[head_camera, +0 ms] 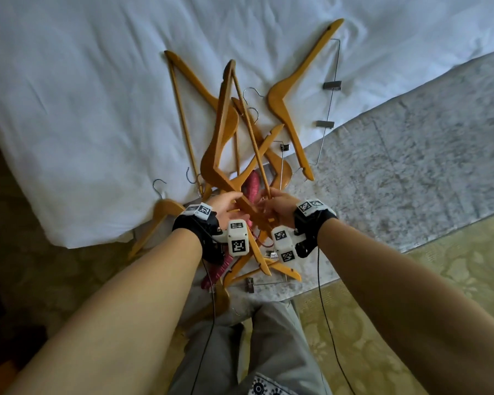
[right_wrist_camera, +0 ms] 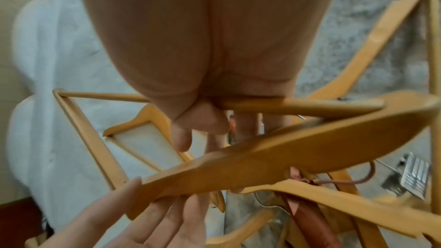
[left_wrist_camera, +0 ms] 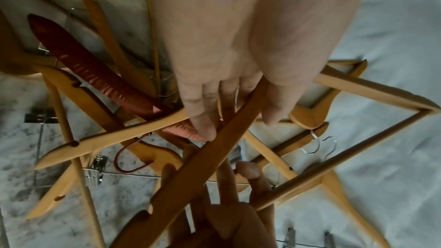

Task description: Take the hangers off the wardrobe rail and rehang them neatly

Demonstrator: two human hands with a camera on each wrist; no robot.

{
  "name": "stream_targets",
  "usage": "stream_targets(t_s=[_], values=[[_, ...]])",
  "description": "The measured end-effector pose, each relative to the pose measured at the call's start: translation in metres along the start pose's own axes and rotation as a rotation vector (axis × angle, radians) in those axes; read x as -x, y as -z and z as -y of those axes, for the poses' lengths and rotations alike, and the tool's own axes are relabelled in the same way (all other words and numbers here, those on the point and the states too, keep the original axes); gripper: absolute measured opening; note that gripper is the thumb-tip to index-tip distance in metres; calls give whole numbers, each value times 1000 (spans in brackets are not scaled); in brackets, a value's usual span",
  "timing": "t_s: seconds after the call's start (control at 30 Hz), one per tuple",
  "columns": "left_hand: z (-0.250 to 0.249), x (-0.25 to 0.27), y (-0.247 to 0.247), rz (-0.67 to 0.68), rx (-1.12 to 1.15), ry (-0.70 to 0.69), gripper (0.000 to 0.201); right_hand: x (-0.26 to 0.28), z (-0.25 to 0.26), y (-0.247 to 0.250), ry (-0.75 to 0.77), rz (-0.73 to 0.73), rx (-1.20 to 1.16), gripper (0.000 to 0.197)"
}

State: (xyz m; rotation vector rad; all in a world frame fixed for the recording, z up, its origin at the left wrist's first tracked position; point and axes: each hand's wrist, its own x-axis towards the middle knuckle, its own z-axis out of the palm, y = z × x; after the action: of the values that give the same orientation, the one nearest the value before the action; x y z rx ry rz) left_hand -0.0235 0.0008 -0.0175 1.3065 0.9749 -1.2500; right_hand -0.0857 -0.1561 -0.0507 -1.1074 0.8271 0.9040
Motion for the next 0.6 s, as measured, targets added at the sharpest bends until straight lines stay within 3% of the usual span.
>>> stream_targets(t_s=[0.2,0.27,0.43,0.6], values=[[-12,39,20,-62,234,-190,18,41,52,-15,73,65,169,19],[-18,57,29,-57,281,-232,26,55,70,-26,90,85,200,20],[-37,112,51,-27,470,-361,23,88,111,-66,84,130,296,21],[-52,171,91,12,686,-549,25,124,157,-117,170,85,481,28]])
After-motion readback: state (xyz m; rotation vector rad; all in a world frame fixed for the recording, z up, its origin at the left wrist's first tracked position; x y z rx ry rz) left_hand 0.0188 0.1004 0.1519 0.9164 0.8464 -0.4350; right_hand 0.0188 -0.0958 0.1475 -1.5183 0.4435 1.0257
